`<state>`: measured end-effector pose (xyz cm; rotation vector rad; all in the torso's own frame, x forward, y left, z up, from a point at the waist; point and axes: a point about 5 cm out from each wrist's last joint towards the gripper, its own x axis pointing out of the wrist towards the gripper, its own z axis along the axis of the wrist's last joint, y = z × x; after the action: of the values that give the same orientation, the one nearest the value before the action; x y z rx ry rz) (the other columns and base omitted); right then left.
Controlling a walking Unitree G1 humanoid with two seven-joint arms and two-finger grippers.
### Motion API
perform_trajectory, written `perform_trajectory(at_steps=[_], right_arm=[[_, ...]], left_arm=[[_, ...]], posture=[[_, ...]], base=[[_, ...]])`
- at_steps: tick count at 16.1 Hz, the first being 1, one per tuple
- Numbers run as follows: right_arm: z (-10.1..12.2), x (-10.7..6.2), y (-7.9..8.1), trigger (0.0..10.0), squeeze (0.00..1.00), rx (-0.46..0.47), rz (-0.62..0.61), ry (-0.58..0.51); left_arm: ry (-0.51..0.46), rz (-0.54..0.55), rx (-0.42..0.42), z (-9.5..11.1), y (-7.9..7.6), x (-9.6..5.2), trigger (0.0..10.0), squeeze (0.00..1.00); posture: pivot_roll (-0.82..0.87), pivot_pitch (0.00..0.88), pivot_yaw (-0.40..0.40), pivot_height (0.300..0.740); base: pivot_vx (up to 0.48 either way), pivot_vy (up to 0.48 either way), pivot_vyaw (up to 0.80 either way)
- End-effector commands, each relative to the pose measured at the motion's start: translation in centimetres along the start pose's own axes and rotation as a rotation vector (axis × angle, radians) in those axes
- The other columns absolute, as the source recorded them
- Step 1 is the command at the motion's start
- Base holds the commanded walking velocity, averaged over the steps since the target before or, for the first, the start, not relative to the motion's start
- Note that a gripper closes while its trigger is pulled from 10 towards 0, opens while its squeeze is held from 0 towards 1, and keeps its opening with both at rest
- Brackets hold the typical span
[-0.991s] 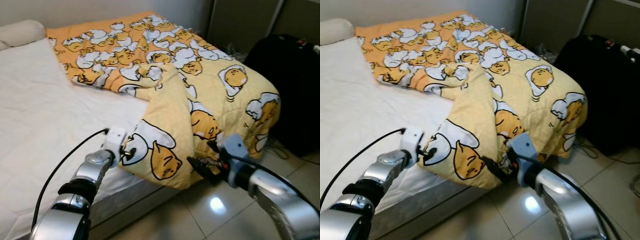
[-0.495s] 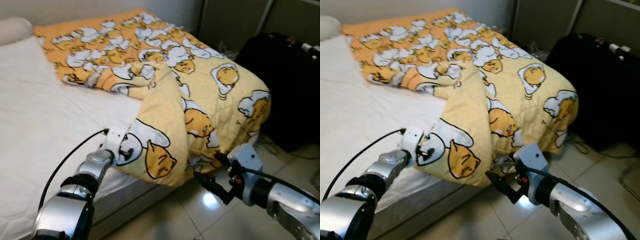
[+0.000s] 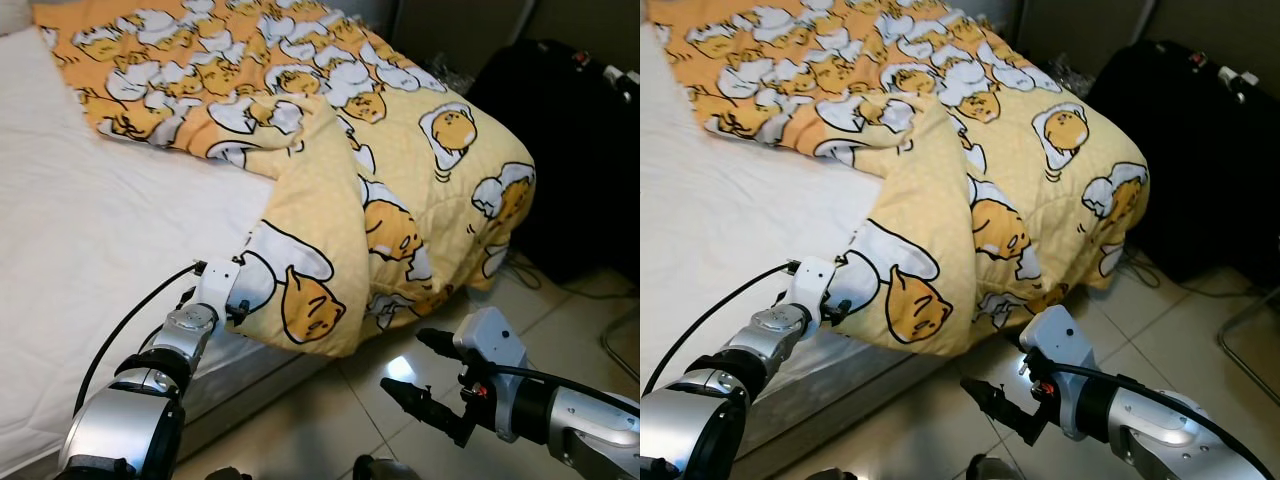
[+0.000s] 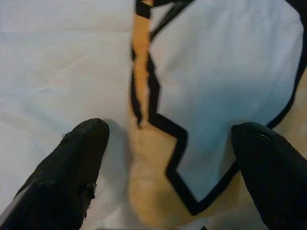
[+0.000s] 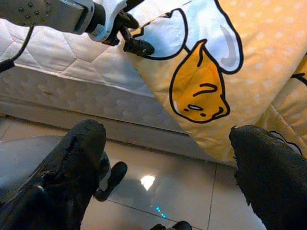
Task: Clean up the room
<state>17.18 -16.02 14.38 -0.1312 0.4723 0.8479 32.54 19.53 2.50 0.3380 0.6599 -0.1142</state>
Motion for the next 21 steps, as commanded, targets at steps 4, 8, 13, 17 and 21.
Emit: perform_trajectory(at_steps=[4, 8, 13, 17, 21], right_arm=[[0.5, -0.5, 0.9, 10.0, 0.0, -0.01, 0.003, -0.02], [0.4, -0.4, 1.7, 10.0, 0.0, 0.017, -0.004, -0.043], [0.1, -0.4, 2.3, 10.0, 0.0, 0.032, -0.011, -0.048], [0.0, -0.6, 2.5, 10.0, 0.0, 0.037, -0.019, -0.05], [-0.1, -0.7, 2.4, 10.0, 0.0, 0.038, -0.026, -0.044]], left_arm=[[0.031, 0.02, -0.014, -1.0, 0.1, -0.1, 2.3, 0.0], [0.043, 0.033, -0.019, -1.6, 0.5, -0.2, 0.0, 0.0], [0.053, 0.039, -0.019, -2.0, 0.6, -0.2, 0.0, 0.0], [0.054, 0.035, -0.013, -1.9, 0.5, -0.2, 0.0, 0.0], [0.054, 0.017, -0.035, -1.9, 0.1, -0.2, 0.0, 0.0]], posture=[[-0.26, 0.171, -0.021, 0.74], [-0.25, 0.153, -0.009, 0.74], [-0.24, 0.111, 0.001, 0.74], [-0.25, 0.098, 0.009, 0.74], [-0.25, 0.095, 0.01, 0.74]], base=[[0.0, 0.0, 0.0], [0.0, 0.0, 0.0], [0.0, 0.0, 0.0], [0.0, 0.0, 0.0], [0.0, 0.0, 0.0]])
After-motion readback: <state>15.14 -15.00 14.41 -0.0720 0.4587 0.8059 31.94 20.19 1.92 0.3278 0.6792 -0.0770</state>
